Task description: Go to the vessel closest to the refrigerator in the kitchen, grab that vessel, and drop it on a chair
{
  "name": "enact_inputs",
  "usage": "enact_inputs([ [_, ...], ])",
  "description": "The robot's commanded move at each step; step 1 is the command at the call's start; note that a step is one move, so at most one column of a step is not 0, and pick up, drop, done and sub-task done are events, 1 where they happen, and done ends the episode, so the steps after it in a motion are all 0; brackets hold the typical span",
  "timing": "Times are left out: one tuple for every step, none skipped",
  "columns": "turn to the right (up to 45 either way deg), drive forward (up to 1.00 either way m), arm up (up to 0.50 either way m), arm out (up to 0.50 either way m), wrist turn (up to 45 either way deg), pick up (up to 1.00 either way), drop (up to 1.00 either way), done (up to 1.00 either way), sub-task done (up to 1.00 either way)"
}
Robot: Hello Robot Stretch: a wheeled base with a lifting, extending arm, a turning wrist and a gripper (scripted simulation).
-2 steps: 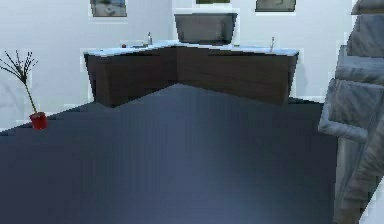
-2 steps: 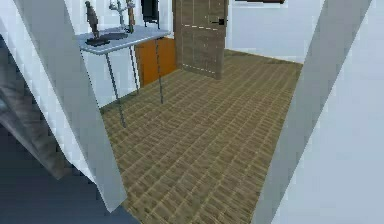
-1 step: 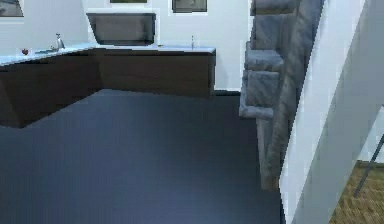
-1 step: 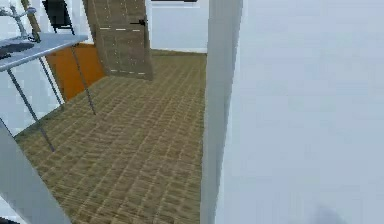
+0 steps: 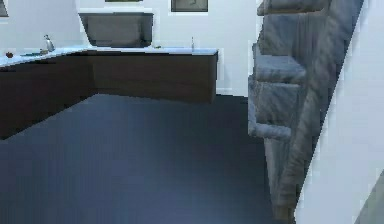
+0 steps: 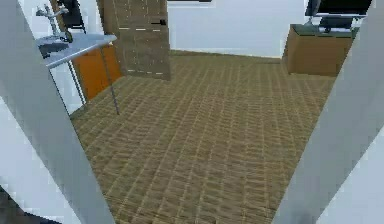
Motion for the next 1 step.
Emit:
enact_inputs([
  [-45.0, 0.00, 0.00, 0.00, 0.0, 0.00, 0.00, 0.00, 0.00],
])
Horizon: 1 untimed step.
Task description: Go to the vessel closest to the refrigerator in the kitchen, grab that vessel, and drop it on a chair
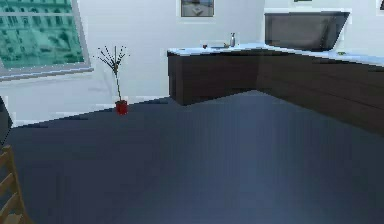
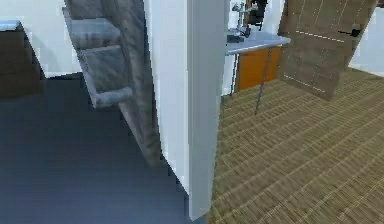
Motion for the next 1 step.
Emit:
enact_inputs([
  [-21.0, 0.00, 0.00, 0.00, 0.0, 0.00, 0.00, 0.00, 0.00],
])
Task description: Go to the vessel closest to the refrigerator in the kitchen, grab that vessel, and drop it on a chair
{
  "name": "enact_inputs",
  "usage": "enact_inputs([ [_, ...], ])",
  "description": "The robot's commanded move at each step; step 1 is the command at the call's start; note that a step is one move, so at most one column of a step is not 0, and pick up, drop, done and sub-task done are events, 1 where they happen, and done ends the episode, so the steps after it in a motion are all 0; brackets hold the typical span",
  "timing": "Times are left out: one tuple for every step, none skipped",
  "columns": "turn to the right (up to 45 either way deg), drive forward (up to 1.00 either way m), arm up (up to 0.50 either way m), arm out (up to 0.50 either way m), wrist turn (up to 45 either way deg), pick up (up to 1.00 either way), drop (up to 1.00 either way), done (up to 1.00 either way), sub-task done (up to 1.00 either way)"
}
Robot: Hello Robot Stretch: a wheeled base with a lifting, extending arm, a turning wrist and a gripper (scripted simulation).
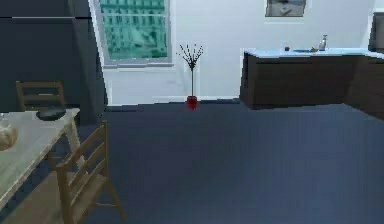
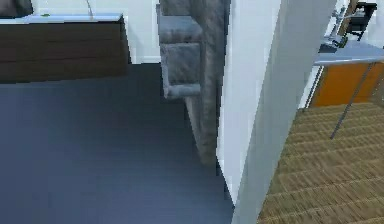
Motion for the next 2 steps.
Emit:
enact_inputs([
  [0.0, 1.00, 0.00, 0.00, 0.0, 0.00, 0.00, 0.00, 0.00],
  [-3.0, 0.00, 0.00, 0.00, 0.0, 0.00, 0.00, 0.00, 0.00],
])
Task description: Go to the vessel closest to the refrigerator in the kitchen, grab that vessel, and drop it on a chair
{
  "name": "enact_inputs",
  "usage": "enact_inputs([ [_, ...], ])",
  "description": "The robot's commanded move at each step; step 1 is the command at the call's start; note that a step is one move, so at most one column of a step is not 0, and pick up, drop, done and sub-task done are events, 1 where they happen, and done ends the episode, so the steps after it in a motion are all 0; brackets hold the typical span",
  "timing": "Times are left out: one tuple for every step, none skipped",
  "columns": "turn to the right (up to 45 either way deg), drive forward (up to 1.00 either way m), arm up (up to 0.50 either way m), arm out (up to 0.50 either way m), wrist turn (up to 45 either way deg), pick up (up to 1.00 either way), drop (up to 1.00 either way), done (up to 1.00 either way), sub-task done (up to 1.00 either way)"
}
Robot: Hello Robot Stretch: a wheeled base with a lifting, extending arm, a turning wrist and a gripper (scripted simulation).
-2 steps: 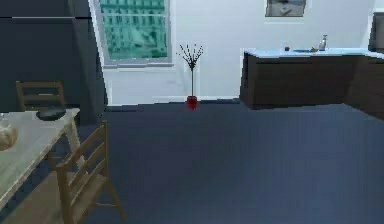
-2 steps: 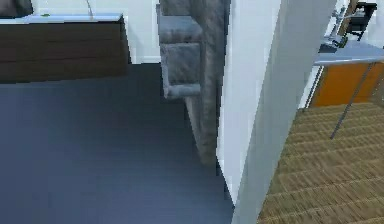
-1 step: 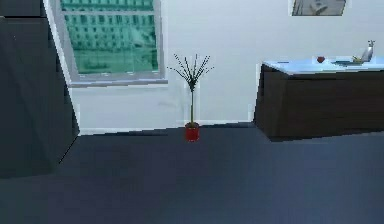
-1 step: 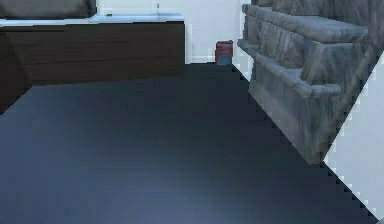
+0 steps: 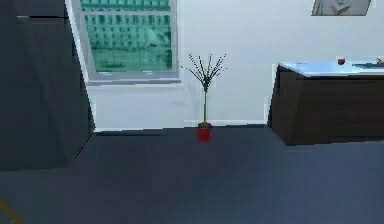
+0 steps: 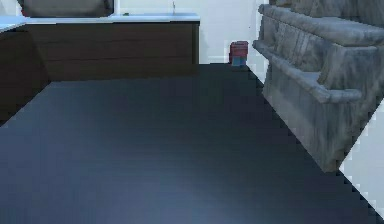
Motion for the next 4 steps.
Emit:
enact_inputs([
  [0.0, 0.50, 0.00, 0.00, 0.0, 0.00, 0.00, 0.00, 0.00],
  [-36.0, 0.00, 0.00, 0.00, 0.0, 0.00, 0.00, 0.00, 0.00],
  [0.0, 0.95, 0.00, 0.00, 0.0, 0.00, 0.00, 0.00, 0.00],
  [-45.0, 0.00, 0.00, 0.00, 0.0, 0.00, 0.00, 0.00, 0.00],
])
